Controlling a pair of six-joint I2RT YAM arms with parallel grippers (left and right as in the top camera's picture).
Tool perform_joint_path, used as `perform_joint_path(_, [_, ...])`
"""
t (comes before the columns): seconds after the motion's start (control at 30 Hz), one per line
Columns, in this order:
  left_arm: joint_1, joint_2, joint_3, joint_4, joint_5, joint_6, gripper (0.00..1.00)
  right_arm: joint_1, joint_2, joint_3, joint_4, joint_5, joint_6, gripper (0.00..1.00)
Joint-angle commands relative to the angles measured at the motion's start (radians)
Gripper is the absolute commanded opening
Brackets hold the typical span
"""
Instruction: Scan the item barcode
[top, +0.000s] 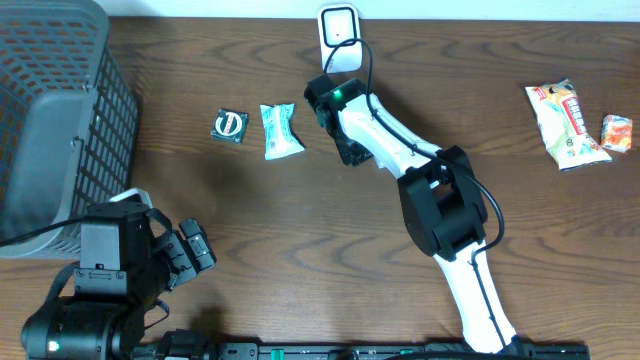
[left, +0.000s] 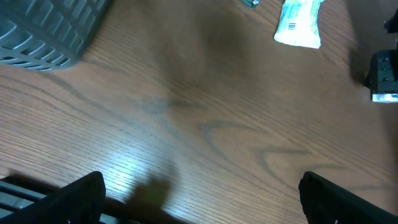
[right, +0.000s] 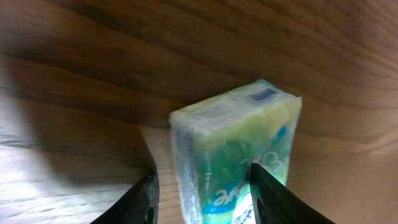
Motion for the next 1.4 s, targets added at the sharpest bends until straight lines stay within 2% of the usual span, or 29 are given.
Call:
perform_joint_path(0.0, [-0.002,0.0,0.001,-0.003,-0.006,-0.006,0.98,0.001,0.005,-0.003,-0.003,0.034,-0.009,0.42])
perform_joint_path(0.2, [-0.002,0.0,0.001,-0.003,-0.006,-0.006,0.98,-0.008,0.006,-0.006,-0.005,0.034,-0.009,0.41])
perform_joint_path(0.27, [-0.002,0.0,0.001,-0.003,-0.006,-0.006,0.98,-0.014,0.006,-0.01,-0.002,0.028,-0.009,0.31])
perform_joint_path(0.37, [-0.002,0.0,0.001,-0.003,-0.006,-0.006,0.98,-0.023,0.006,-0.011,-0.002,-0.01,-0.009,0.06])
perform_joint_path(0.4, [-0.002,0.0,0.001,-0.003,-0.006,-0.006,0.97,-0.026,0.006,-0.011,-0.003,-0.027,-0.009,0.01])
perform_joint_path(0.67, [-0.002,0.0,0.001,-0.003,-0.006,-0.006,0.98,-0.054,-0.006,0.064,-0.088,-0.222,-0.009,0.01])
perform_joint_path(0.93, [-0.002,0.0,0.001,-0.003,-0.006,-0.006,0.98,-0.142,-0.082,0.153,-0.129,-0.804,-0.128,0.01])
perform_joint_path(1.07, [-0.002,0.0,0.001,-0.003,-0.006,-0.006,0.98,-0.208,-0.08,0.138,-0.13,-1.107,-0.263,0.01])
perform_joint_path(1.37, [-0.002,0.0,0.001,-0.003,-0.006,-0.006,0.98,-0.258,-0.08,0.035,-0.077,-1.246,-0.275,0.01])
